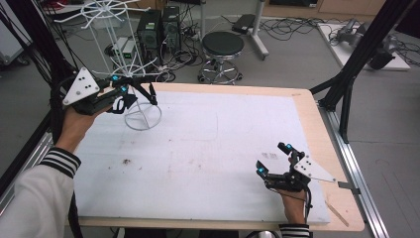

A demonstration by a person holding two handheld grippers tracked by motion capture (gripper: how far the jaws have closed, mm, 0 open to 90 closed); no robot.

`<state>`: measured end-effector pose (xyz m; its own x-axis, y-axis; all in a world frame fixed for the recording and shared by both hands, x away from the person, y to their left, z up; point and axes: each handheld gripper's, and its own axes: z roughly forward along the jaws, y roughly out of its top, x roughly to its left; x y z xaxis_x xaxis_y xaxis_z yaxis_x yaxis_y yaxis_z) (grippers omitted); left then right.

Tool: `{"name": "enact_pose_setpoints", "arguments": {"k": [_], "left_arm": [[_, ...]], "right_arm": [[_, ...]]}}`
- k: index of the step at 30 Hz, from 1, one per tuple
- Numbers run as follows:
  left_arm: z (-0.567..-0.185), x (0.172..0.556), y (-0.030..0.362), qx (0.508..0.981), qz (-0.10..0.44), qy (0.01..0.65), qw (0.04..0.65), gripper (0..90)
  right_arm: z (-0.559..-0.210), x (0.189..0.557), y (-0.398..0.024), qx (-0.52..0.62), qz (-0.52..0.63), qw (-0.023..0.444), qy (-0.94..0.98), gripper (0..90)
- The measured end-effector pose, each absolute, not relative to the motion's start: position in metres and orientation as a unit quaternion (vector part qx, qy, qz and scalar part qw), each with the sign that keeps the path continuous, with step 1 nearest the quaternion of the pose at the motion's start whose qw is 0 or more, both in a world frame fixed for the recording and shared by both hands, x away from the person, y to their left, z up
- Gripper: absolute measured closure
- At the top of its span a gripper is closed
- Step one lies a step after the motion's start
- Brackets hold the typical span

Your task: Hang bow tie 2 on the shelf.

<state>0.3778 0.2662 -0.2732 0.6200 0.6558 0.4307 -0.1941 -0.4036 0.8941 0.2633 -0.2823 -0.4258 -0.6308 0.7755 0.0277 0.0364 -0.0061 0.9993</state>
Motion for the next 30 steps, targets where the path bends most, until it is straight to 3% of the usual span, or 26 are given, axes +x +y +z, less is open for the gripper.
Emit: {"name": "enact_pose_setpoints", "arguments": {"k": [30], "left_arm": [[-0.278,0.352,0.273,0.726,0.393,0.201,0.527,81.9]], "right_arm": [[-0.425,0.262,-0.283,0.315,0.639,0.289,0.64,0.7]]}}
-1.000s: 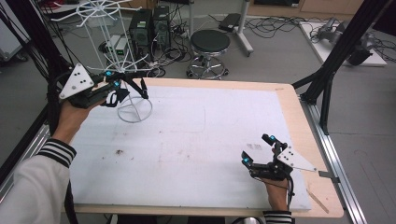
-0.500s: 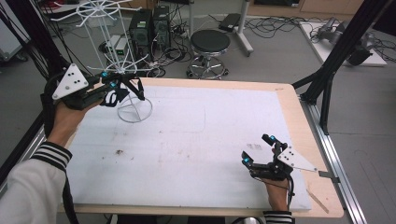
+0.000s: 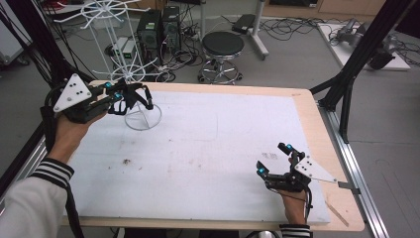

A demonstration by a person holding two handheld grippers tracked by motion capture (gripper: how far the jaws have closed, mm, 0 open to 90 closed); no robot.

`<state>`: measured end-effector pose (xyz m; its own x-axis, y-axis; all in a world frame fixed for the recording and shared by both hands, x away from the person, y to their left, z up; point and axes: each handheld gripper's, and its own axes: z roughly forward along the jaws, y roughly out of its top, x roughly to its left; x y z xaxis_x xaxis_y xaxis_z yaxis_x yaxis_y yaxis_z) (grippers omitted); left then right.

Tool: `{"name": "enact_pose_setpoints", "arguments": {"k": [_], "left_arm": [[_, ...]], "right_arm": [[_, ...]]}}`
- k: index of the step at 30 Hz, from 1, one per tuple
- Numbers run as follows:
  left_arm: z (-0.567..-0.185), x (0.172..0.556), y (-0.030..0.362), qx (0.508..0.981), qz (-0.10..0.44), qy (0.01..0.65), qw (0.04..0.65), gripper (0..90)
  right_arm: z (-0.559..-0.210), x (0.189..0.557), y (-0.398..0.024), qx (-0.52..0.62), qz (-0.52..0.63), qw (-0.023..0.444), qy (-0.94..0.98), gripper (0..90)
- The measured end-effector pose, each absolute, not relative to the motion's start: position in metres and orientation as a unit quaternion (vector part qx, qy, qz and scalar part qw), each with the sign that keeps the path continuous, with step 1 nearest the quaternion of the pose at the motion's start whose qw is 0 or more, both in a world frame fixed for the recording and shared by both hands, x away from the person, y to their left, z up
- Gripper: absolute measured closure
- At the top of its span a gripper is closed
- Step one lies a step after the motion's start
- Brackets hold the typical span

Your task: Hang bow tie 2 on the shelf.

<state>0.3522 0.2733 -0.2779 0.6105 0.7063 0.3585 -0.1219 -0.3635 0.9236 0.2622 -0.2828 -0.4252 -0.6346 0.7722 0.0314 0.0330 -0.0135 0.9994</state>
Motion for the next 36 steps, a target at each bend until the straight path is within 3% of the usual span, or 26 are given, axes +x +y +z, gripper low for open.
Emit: {"name": "enact_pose_setpoints", "arguments": {"k": [36], "left_arm": [[-0.304,0.352,0.269,0.749,0.366,0.226,0.504,82.1]], "right_arm": [[-0.43,0.267,-0.277,0.318,0.625,0.273,0.659,0.6]]}}
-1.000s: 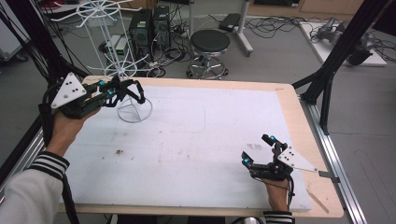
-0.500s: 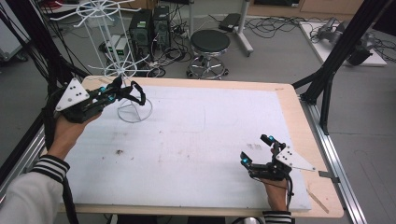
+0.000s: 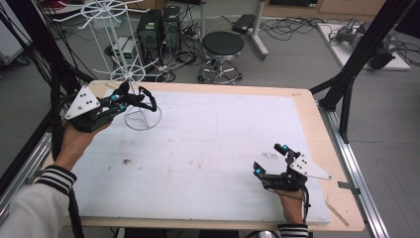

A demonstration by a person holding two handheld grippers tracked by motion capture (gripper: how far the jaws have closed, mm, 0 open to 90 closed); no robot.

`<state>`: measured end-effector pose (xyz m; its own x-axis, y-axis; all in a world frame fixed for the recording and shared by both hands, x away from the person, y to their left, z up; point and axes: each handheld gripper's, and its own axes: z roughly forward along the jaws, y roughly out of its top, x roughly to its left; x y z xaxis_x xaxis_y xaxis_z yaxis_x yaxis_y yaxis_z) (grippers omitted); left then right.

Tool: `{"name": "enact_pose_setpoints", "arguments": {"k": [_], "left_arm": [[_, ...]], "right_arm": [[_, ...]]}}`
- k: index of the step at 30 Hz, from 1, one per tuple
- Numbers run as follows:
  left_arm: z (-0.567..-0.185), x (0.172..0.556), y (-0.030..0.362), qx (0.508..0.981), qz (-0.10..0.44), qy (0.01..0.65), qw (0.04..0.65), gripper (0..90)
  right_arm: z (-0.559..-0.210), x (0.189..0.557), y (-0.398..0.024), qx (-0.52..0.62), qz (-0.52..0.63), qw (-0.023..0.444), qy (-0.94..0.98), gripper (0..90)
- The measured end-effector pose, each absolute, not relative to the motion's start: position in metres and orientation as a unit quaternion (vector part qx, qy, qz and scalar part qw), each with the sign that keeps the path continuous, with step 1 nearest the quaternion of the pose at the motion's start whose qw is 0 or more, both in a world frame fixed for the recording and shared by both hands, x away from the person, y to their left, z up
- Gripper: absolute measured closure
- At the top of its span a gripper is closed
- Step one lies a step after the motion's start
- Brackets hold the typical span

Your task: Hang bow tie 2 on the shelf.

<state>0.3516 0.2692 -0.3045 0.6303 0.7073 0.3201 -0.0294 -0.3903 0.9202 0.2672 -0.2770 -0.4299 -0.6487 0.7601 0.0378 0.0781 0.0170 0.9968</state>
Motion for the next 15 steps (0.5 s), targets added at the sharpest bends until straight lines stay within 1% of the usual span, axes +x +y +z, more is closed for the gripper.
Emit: {"name": "enact_pose_setpoints", "arguments": {"k": [15], "left_arm": [[-0.3131,0.3458,0.2718,0.744,0.366,0.242,0.504,81.5]], "right_arm": [[-0.4336,0.2684,-0.2711,0.323,0.614,0.256,0.673,0.6]]}}
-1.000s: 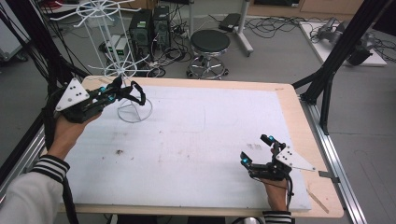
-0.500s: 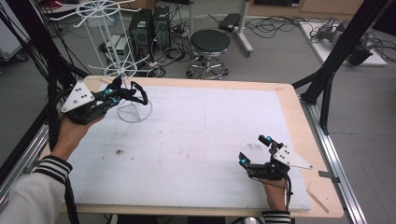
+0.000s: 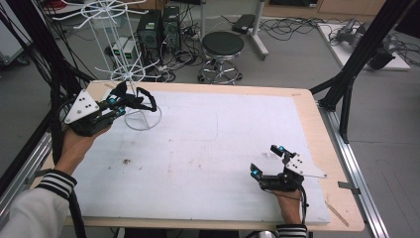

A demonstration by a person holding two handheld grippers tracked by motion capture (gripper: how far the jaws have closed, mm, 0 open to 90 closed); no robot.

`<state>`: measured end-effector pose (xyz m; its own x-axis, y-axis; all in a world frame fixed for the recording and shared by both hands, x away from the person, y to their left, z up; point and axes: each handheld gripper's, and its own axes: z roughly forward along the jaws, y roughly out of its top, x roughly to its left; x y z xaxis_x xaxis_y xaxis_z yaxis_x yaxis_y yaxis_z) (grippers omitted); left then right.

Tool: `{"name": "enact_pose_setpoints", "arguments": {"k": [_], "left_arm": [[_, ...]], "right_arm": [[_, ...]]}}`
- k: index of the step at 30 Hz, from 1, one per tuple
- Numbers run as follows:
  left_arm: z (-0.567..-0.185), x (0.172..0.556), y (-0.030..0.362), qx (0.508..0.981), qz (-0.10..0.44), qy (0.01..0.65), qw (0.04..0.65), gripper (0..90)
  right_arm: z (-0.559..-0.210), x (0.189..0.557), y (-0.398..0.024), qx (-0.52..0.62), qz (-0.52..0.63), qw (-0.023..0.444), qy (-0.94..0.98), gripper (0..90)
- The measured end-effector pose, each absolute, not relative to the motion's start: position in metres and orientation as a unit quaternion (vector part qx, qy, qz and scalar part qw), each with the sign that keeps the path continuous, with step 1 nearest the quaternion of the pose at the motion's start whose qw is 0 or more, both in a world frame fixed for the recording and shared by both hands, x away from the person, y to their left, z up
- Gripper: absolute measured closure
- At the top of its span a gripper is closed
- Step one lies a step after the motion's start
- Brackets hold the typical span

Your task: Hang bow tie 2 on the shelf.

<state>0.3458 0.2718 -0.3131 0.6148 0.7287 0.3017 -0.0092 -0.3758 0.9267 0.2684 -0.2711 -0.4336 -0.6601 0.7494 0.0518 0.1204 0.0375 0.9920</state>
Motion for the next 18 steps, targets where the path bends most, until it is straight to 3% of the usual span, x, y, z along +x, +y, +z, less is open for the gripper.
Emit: {"name": "enact_pose_setpoints", "arguments": {"k": [11,16,18], "left_arm": [[-0.32,0.346,0.275,0.738,0.363,0.265,0.503,78.8],[-0.323,0.345,0.278,0.739,0.355,0.272,0.503,68.1],[-0.325,0.345,0.278,0.732,0.355,0.281,0.509,59.3]], "right_arm": [[-0.445,0.266,-0.272,0.329,0.622,0.27,0.658,0.6],[-0.45,0.266,-0.27,0.33,0.616,0.27,0.662,0.6],[-0.451,0.266,-0.27,0.333,0.616,0.268,0.662,0.7]]}}
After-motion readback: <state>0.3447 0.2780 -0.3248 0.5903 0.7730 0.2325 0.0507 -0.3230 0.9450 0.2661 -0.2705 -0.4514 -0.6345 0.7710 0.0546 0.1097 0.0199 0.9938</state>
